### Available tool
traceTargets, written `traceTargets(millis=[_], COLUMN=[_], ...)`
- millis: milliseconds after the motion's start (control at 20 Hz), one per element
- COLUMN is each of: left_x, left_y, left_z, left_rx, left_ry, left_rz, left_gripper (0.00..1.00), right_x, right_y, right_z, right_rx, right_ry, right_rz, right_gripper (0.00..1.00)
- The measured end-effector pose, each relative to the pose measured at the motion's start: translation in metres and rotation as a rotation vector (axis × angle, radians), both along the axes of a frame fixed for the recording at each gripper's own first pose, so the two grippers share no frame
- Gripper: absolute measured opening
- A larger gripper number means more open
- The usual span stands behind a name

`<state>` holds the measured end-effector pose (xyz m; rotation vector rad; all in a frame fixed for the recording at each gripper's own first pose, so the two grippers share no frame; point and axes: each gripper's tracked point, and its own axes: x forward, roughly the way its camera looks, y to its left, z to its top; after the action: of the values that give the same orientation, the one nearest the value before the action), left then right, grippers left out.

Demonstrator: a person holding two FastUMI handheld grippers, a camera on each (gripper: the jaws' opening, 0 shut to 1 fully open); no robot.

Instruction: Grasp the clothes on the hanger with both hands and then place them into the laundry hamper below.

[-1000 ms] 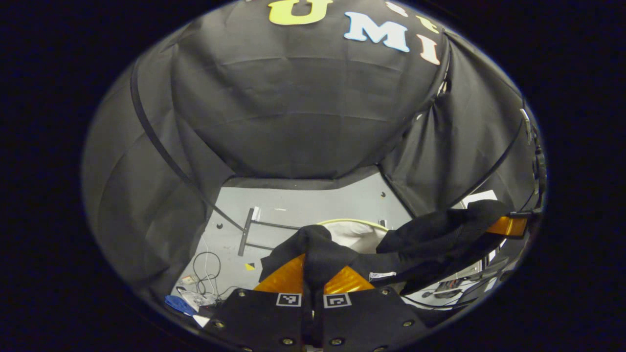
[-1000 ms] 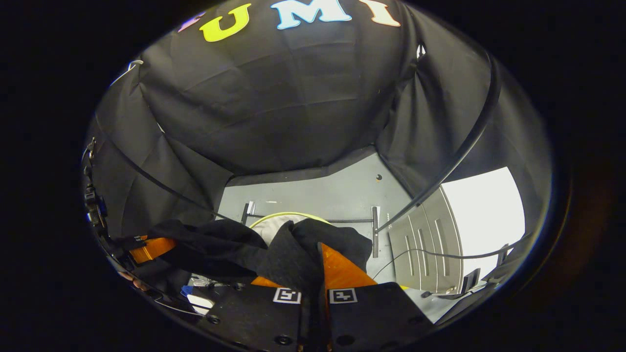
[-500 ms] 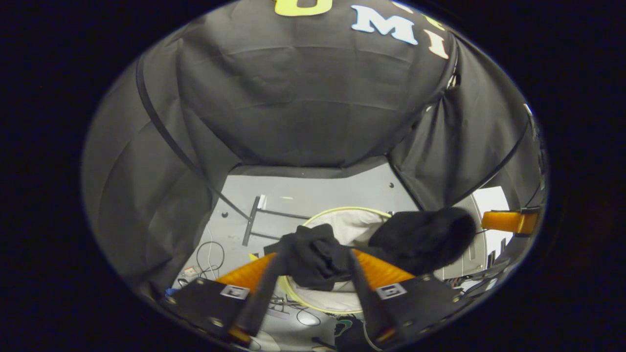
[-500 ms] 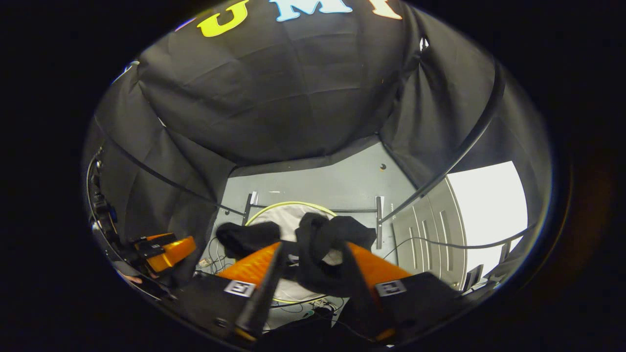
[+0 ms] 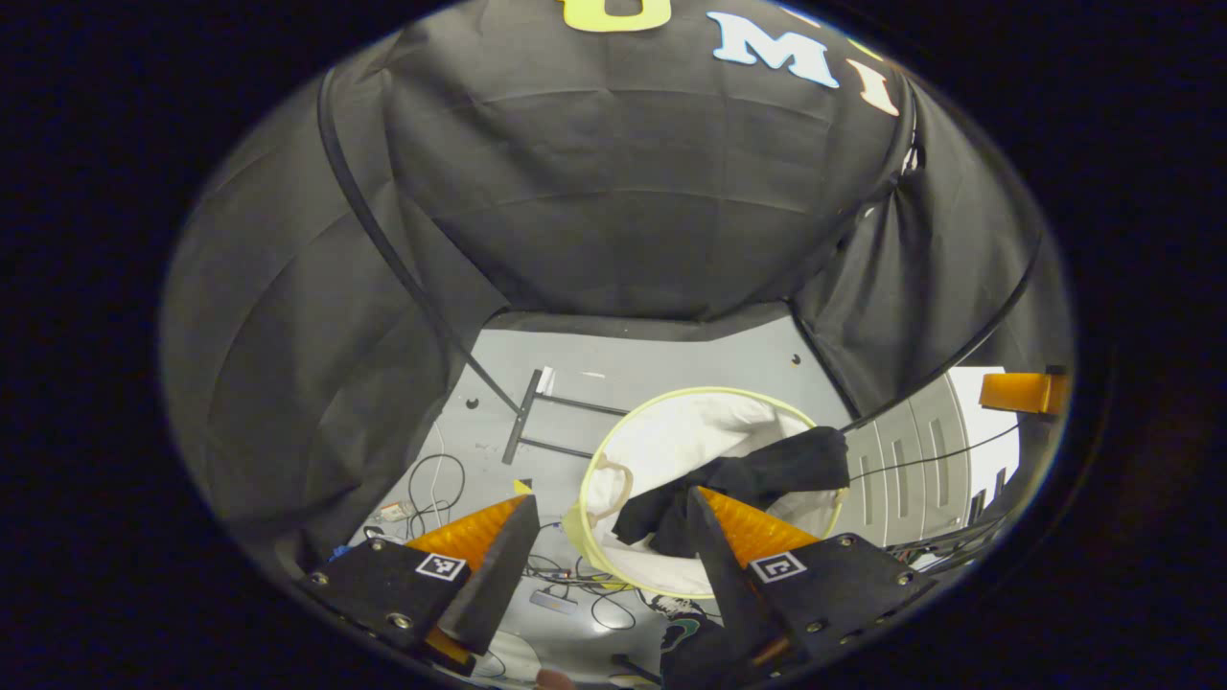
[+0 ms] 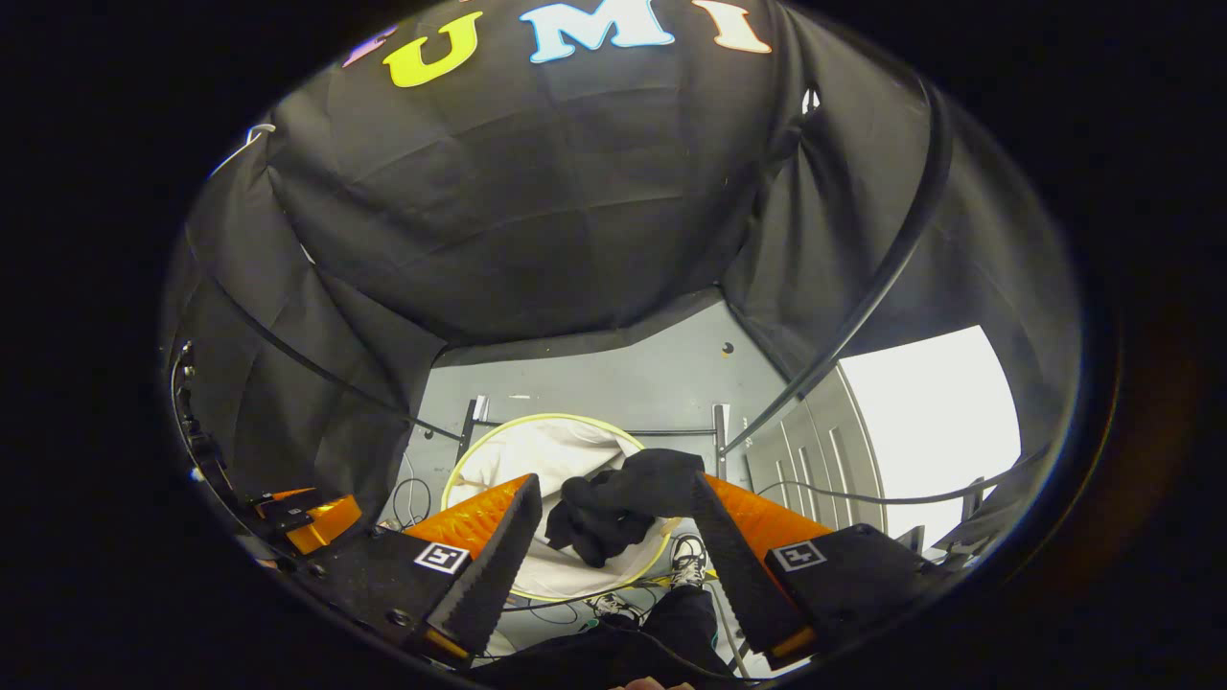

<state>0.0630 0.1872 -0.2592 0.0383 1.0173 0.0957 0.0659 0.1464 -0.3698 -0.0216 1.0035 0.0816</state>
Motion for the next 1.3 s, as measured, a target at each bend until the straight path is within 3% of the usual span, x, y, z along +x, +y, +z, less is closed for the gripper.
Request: traceTargets(millis=[250,400,450,500,700,750,800,900,1150,1300], left_x=[0.009,0.023,0.03,0.033,0.051,0.056,0.058,0.061,0.065,0.061], left_y=[-0.013,-0.024,-0.03,-0.036,-0.061,-0.07,-0.077,-0.082,-0.082,-0.082], left_z=[0.054,0.098,0.116,0.134,0.208,0.227,0.245,0.282,0.359,0.384], left_rx=[0.003,0.007,0.003,-0.005,-0.003,-0.009,-0.019,-0.036,-0.033,-0.032], left_ry=[-0.104,-0.207,-0.243,-0.281,-0.451,-0.501,-0.552,-0.643,-0.866,-0.95], left_rz=[-0.011,-0.058,-0.072,-0.085,-0.155,-0.172,-0.183,-0.185,-0.153,-0.131], left_gripper=[0.87,0.91,0.87,0.91,0.87,0.91,0.87,0.87,0.87,0.87], right_x=[0.001,0.005,0.007,0.009,0.021,0.021,0.021,0.021,0.024,0.02], right_y=[-0.017,-0.018,-0.017,-0.015,-0.007,-0.006,-0.004,0.001,0.003,-0.007], right_z=[0.027,0.052,0.063,0.074,0.137,0.154,0.17,0.201,0.282,0.3], right_rx=[-0.043,-0.069,-0.07,-0.067,-0.066,-0.074,-0.081,-0.091,-0.048,-0.046], right_ry=[-0.105,-0.193,-0.226,-0.261,-0.468,-0.523,-0.57,-0.648,-0.854,-0.886], right_rz=[-0.012,0.002,0.006,0.008,0.011,0.013,0.015,0.022,0.011,-0.002], right_gripper=[0.99,0.99,0.94,0.99,0.99,0.94,0.98,0.94,0.94,0.94])
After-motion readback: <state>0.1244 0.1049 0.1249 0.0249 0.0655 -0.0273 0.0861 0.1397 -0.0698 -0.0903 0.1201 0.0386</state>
